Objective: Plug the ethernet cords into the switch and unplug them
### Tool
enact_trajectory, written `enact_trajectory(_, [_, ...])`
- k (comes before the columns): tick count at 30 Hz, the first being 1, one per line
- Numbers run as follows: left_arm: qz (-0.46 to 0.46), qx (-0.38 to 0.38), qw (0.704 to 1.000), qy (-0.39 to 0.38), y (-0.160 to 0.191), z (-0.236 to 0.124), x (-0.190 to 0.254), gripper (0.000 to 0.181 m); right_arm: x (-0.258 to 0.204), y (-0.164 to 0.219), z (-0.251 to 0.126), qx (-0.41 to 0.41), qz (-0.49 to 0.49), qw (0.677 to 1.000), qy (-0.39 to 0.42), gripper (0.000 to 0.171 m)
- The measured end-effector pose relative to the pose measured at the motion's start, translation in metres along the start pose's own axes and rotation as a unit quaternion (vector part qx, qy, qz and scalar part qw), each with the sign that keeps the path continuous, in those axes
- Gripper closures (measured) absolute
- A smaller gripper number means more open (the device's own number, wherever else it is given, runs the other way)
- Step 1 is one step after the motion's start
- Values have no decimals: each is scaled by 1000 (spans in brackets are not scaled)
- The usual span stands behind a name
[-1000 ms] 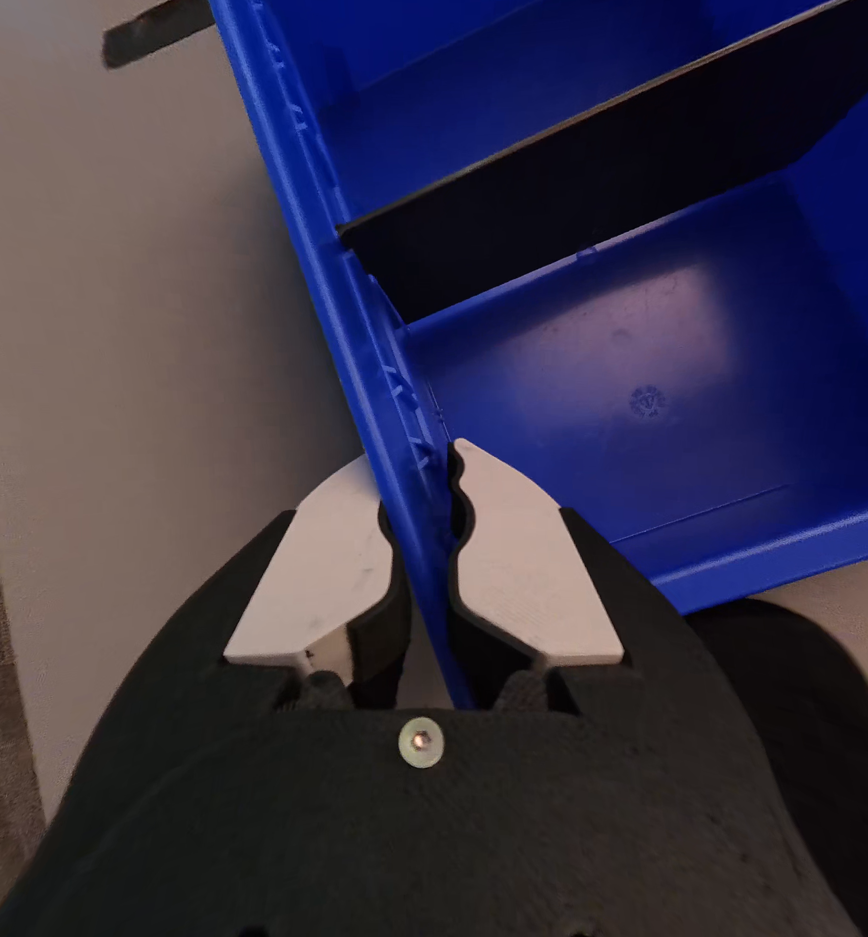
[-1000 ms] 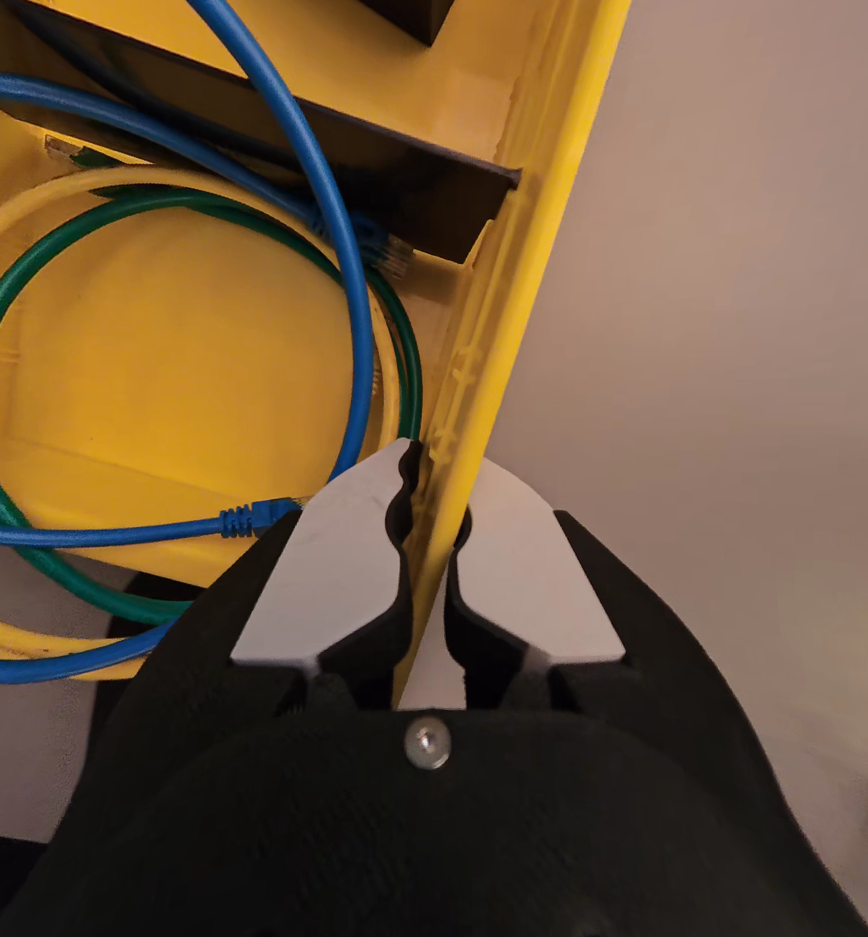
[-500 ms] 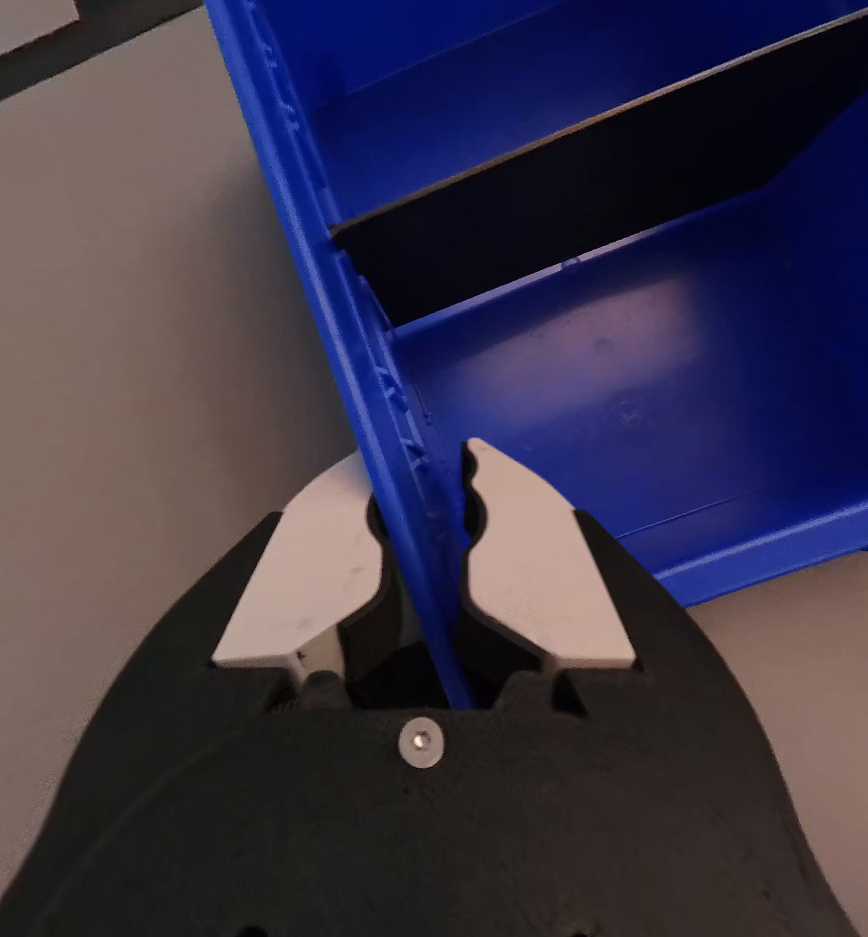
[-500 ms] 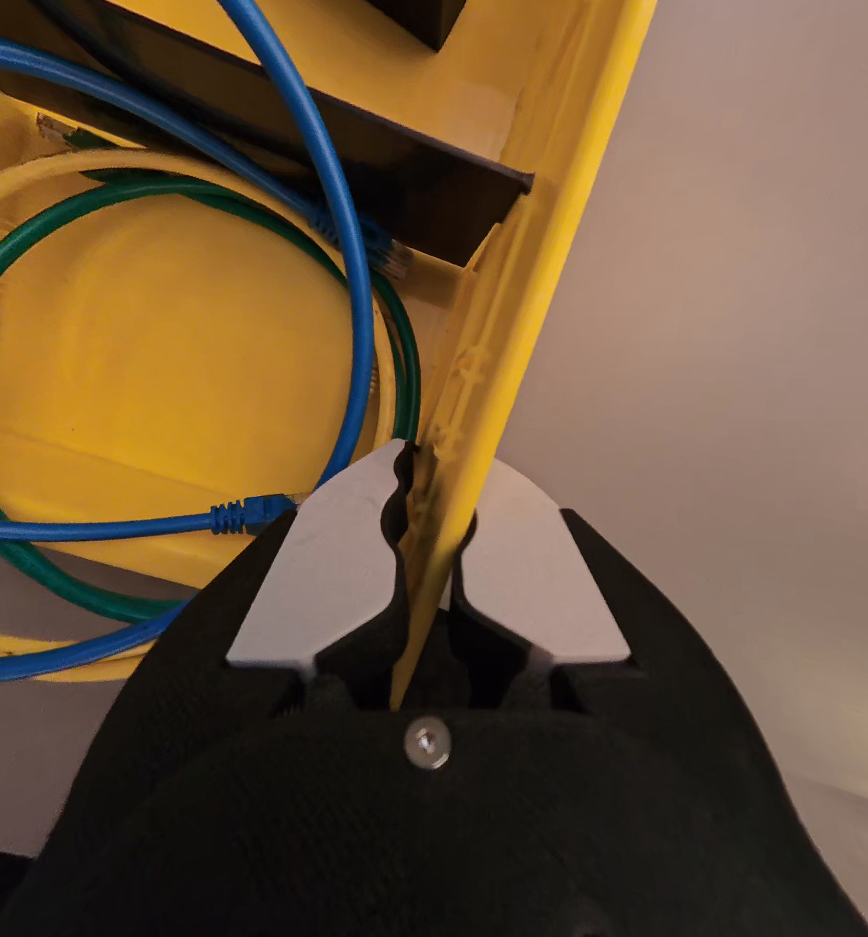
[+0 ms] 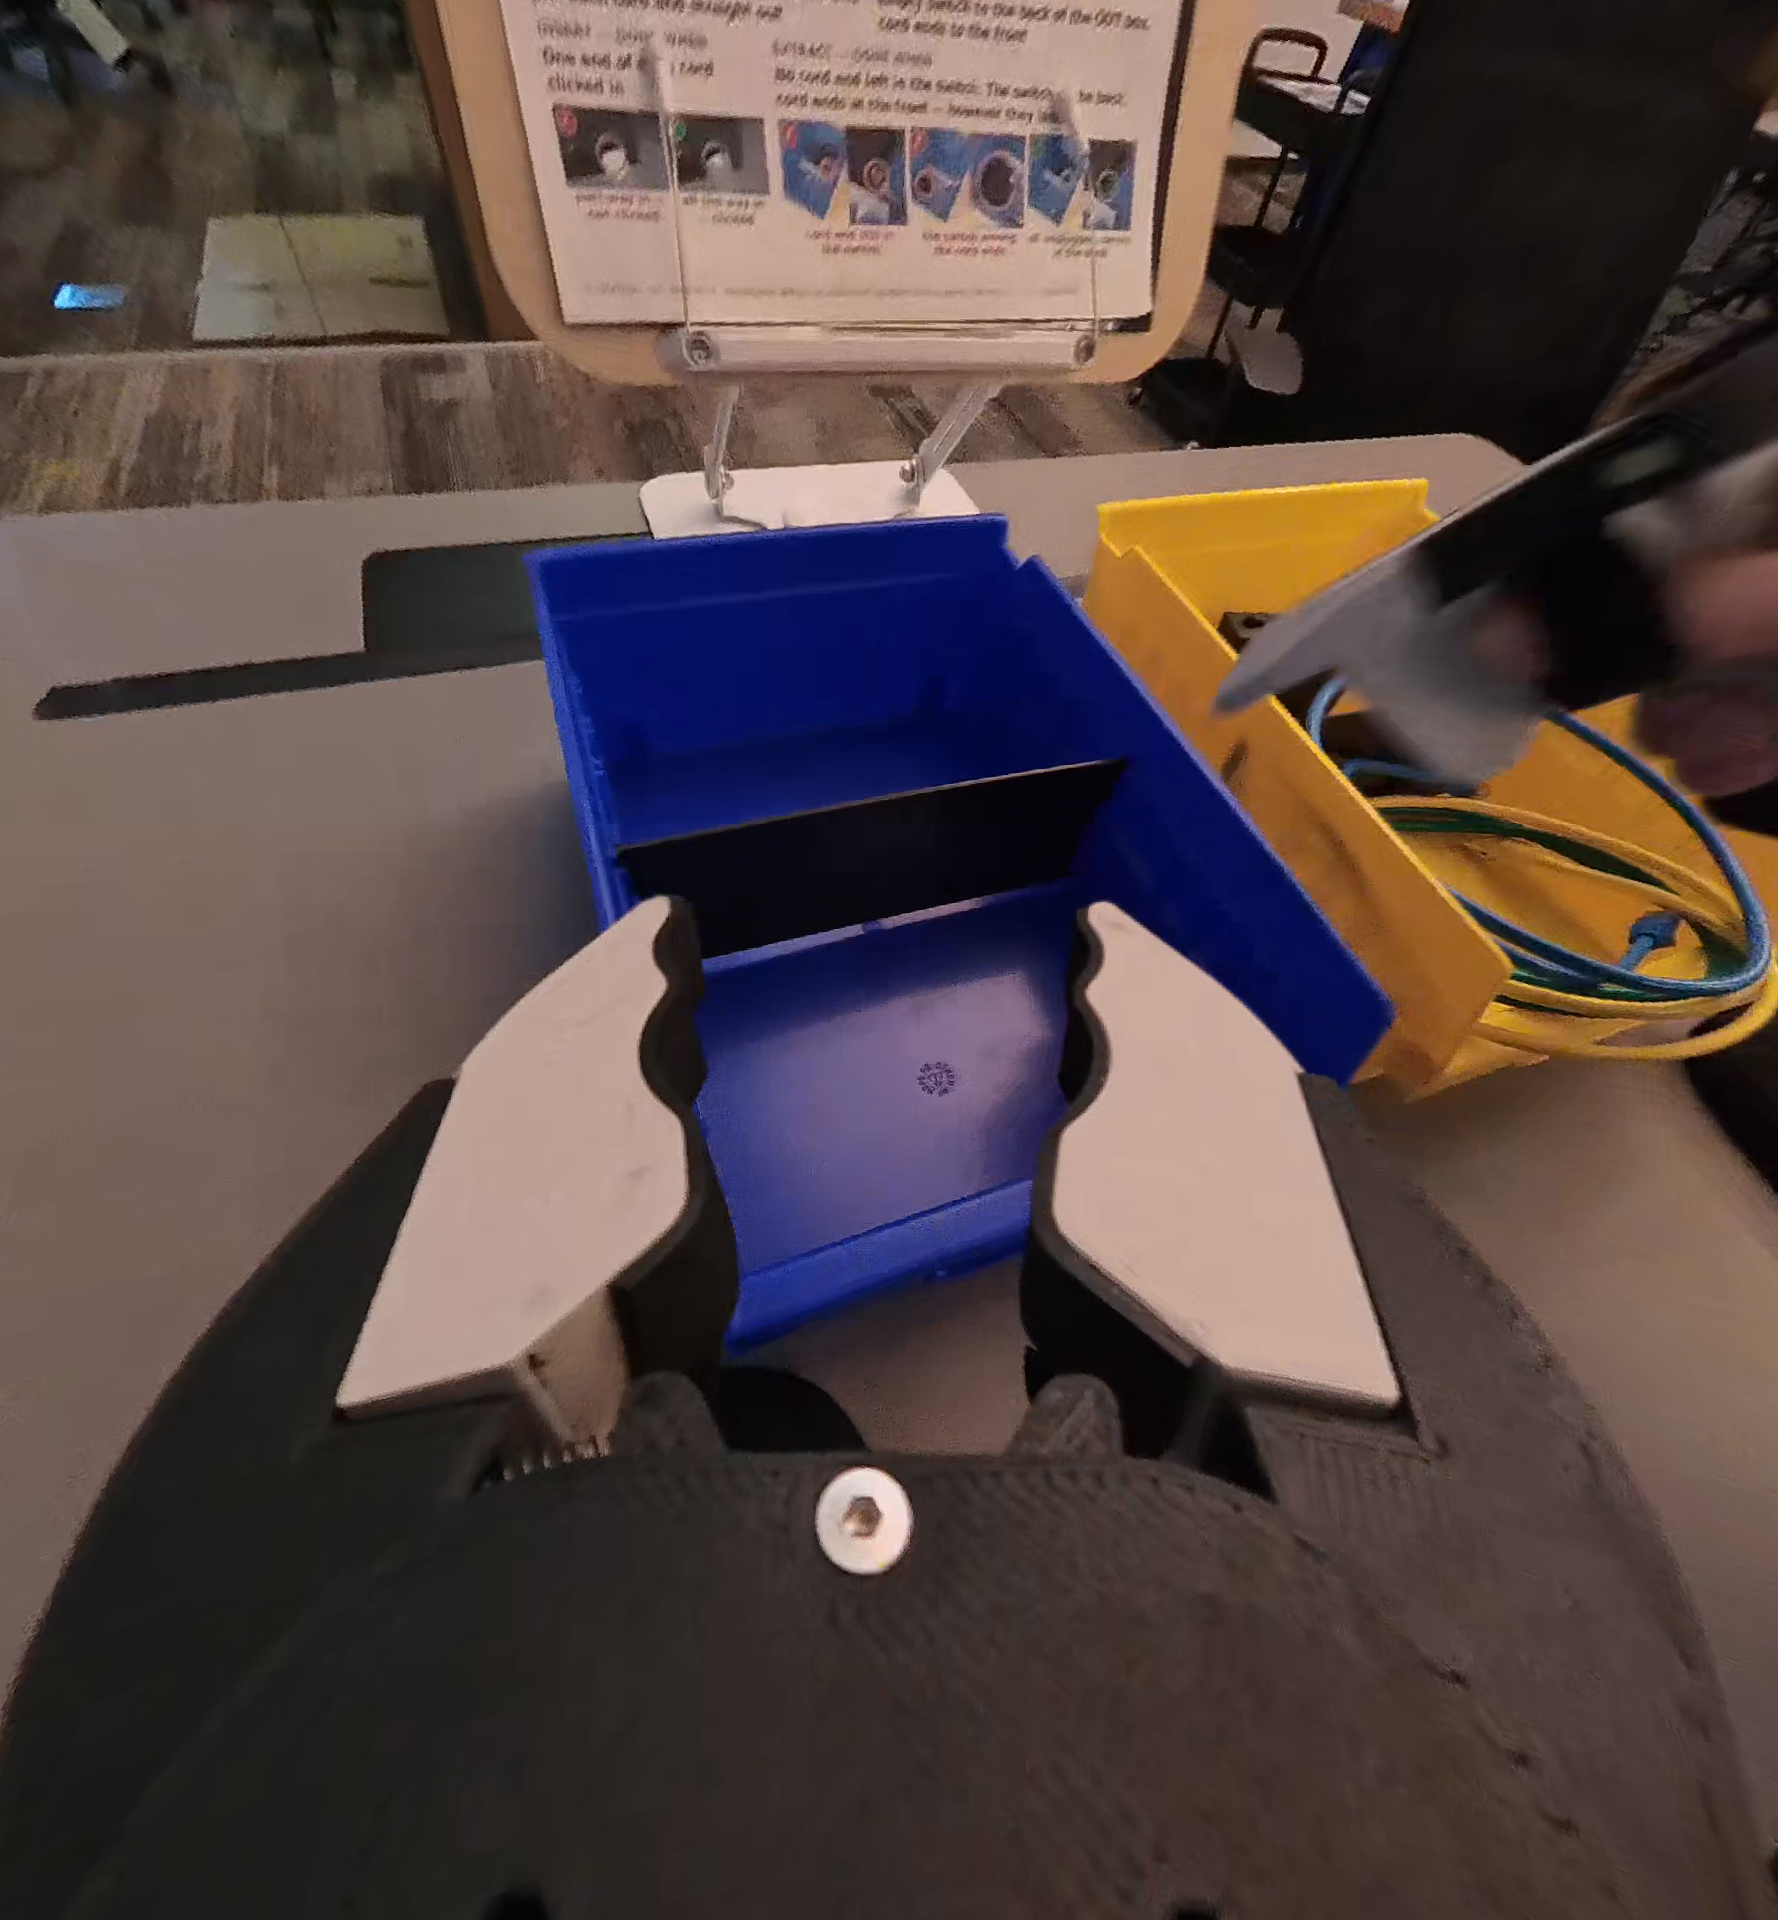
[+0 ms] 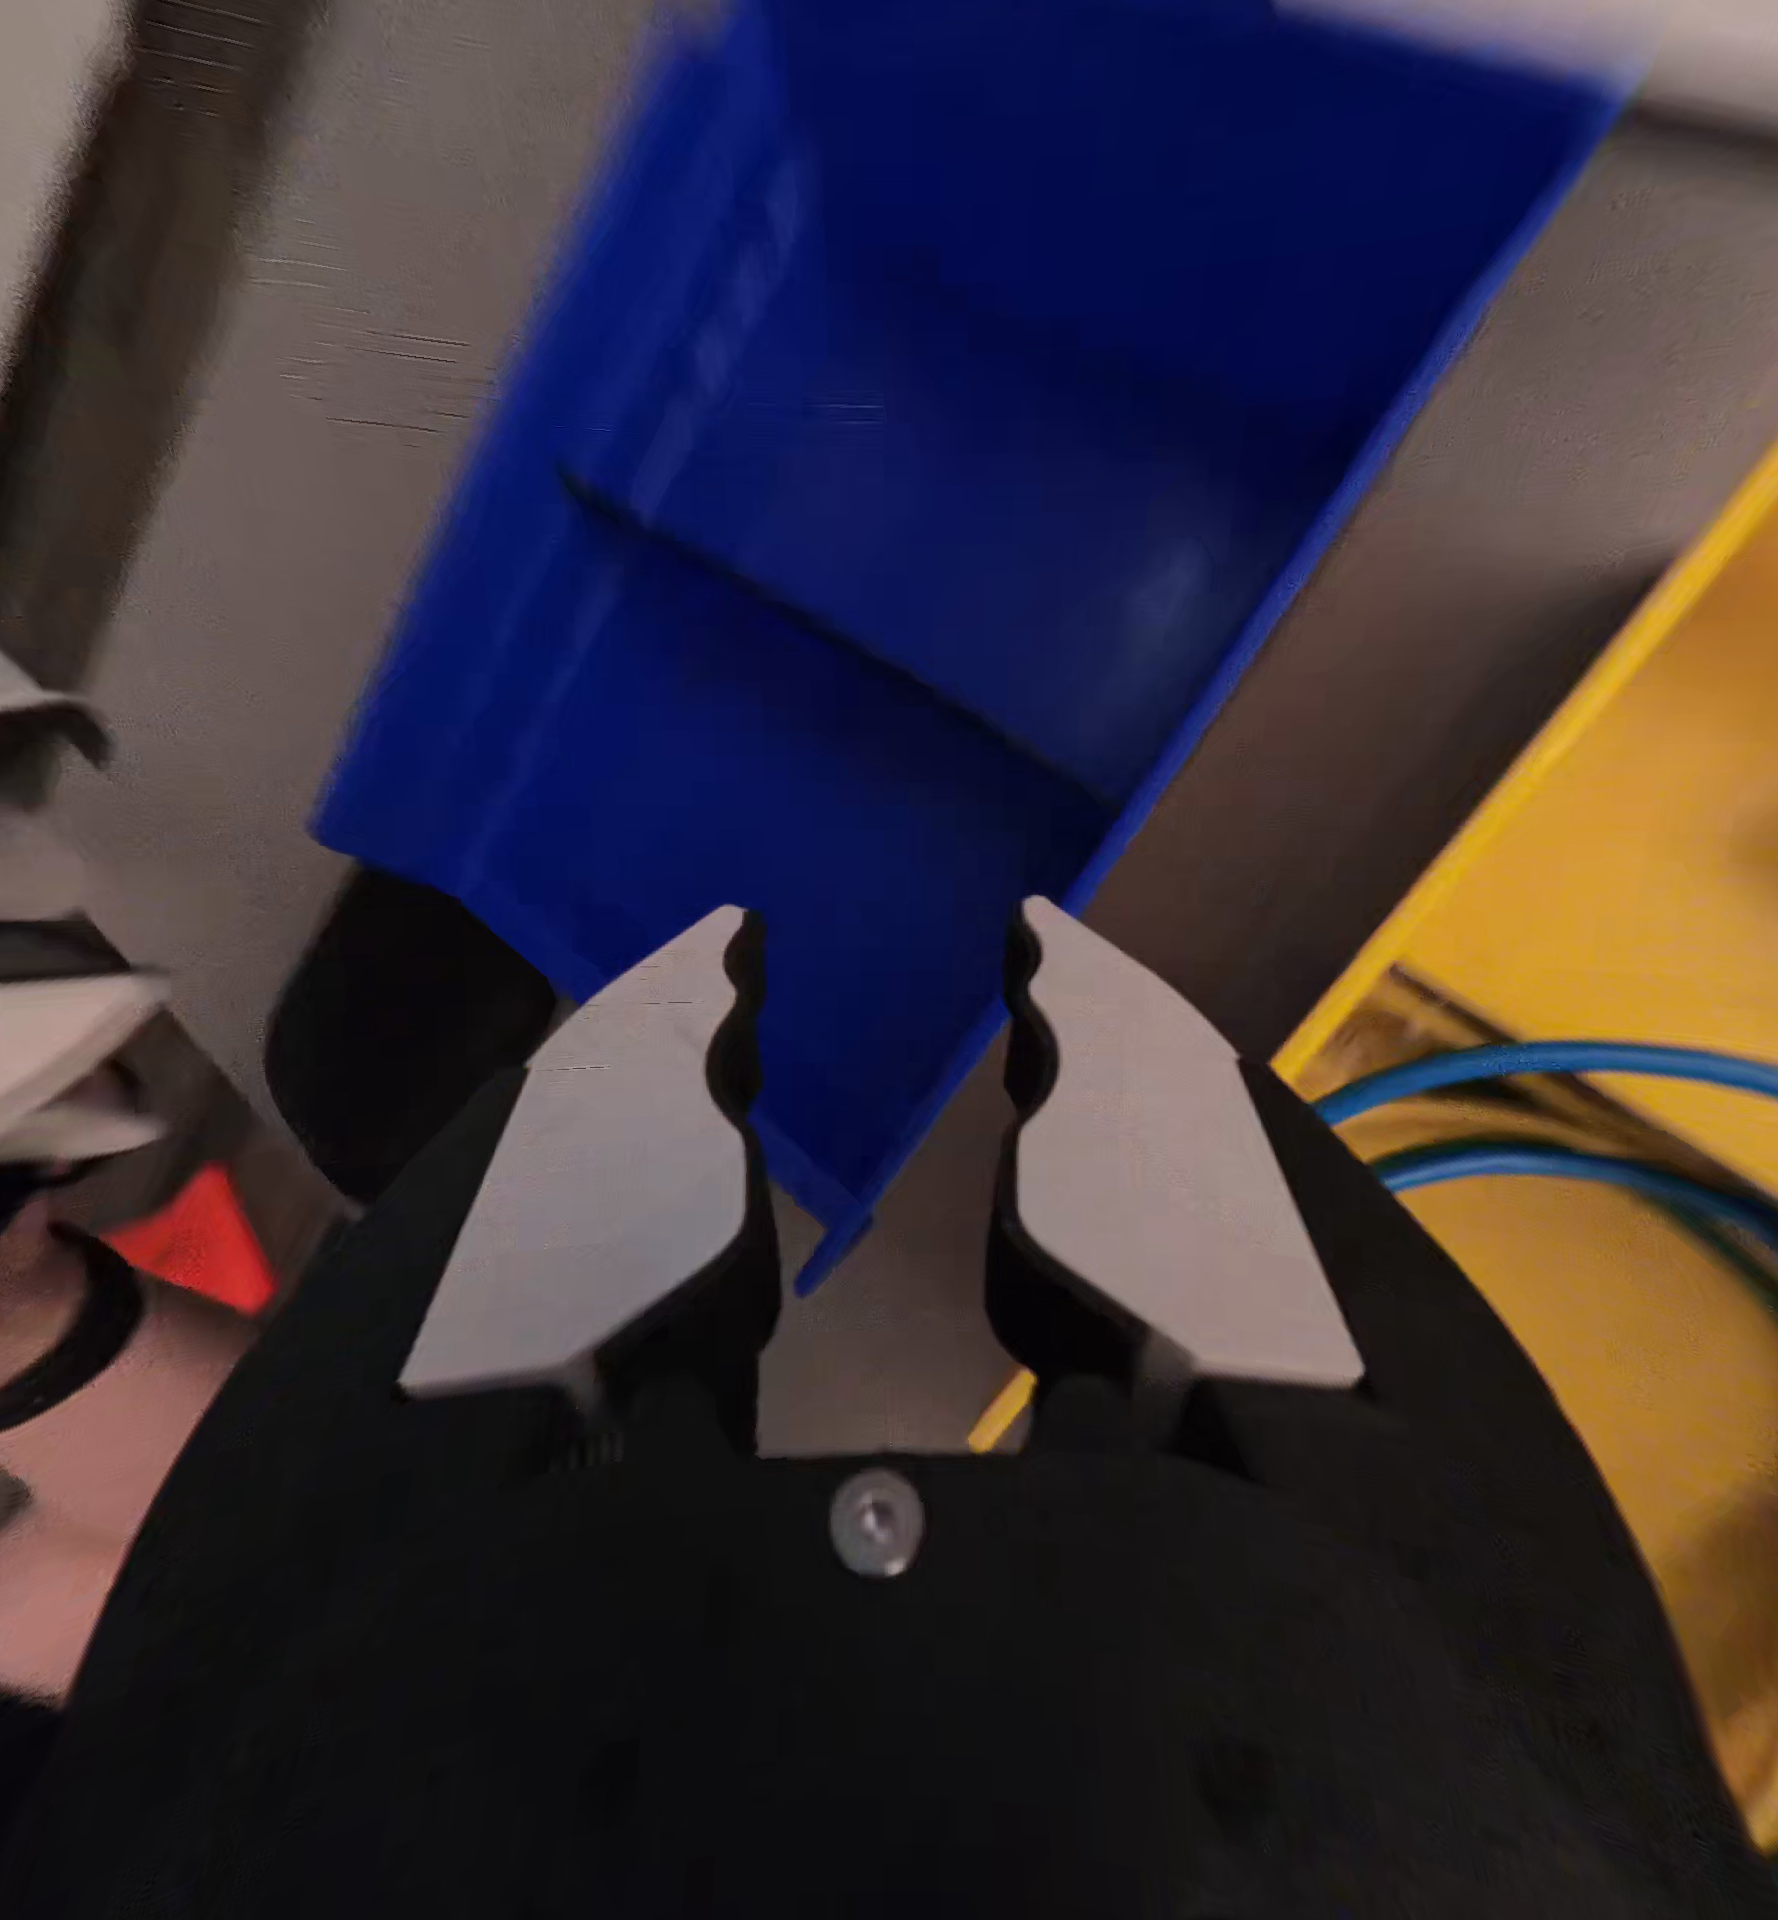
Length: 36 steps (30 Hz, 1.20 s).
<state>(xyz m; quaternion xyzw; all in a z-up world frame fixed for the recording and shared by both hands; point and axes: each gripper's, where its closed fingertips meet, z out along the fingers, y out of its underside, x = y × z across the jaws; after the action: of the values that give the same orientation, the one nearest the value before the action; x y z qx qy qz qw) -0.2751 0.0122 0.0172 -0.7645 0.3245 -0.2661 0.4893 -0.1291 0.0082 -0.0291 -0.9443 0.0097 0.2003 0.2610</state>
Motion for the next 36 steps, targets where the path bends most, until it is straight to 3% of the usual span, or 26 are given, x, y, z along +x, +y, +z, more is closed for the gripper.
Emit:
enact_trajectory(1, [8,2,1000,-2,-1,-3,4,114,9,13,15,-55,5,998,28,123])
enact_trajectory(2, [14,5,1000,-2,-2,-6,7,114,27,10,15,-50,-2,994,96,141])
enact_trajectory(3, [18,8,1000,-2,-4,-8,9,114,41,-1,10,-28,-16,988,153,139])
enact_trajectory(4, [19,12,1000,0,-6,-10,12,115,42,-6,9,-21,-19,986,164,143])
enact_trajectory(6, [19,19,1000,11,-11,-12,20,115,36,-4,13,-43,-1,988,151,133])
enact_trajectory(9, [23,29,999,22,-19,-14,31,115,39,-8,14,-45,-23,981,187,132])
enact_trajectory(17, [32,41,998,27,-25,-26,33,116,40,7,29,-100,12,980,173,126])
enact_trajectory(24, [22,35,999,29,-19,-29,30,118,39,41,70,-181,66,971,139,126])
enact_trajectory(28, [26,32,999,25,-19,-33,30,119,54,37,73,-159,53,972,167,155])
enact_trajectory(31, [24,33,999,18,-22,-38,29,120,53,34,75,-140,100,977,126,162])
enact_trajectory(36, [26,52,998,10,-35,-68,40,123,44,30,67,-160,87,979,91,164])
